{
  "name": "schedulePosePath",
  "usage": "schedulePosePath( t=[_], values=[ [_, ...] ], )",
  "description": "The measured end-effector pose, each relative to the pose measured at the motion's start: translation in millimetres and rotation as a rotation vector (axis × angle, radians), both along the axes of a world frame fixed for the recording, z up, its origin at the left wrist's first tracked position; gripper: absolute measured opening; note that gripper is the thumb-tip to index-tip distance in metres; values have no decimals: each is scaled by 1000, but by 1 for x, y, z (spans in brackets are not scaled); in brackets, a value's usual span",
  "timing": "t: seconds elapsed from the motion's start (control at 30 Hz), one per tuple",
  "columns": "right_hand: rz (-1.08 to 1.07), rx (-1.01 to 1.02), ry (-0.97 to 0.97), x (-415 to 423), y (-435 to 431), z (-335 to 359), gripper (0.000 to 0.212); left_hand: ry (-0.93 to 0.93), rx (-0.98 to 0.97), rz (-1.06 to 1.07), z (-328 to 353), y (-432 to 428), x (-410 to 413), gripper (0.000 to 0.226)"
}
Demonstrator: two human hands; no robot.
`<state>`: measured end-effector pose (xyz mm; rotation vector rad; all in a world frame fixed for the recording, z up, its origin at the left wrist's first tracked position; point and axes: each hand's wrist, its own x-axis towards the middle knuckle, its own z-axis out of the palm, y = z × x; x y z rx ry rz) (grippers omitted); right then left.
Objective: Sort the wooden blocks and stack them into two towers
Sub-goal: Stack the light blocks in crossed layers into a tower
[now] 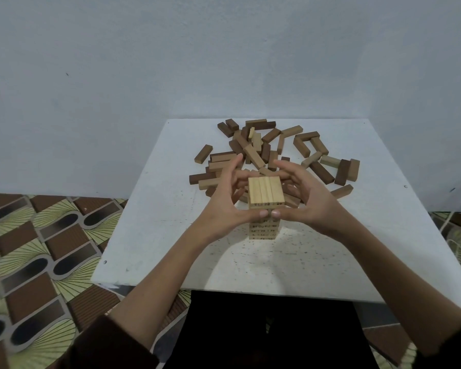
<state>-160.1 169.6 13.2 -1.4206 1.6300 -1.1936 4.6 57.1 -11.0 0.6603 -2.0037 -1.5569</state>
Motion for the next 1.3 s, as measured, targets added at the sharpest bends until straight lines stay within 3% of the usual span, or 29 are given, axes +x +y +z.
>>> schedulePosePath(
  t=[0.3, 1.0, 1.17, 1.3],
  values=[
    [-4, -45, -53, 4, -2, 4, 74, 42, 4, 10, 3, 2, -3, 111],
    [23, -37, -62, 2, -2, 3, 79, 52, 19, -13, 11, 8, 0, 109],
    [36, -64, -142, -11, 0, 13, 79, 128, 71, -23, 29, 6, 8, 88],
    [-62, -109, -167, -29, -13, 26, 58, 134, 51, 0, 46, -8, 9, 64]
  ],
)
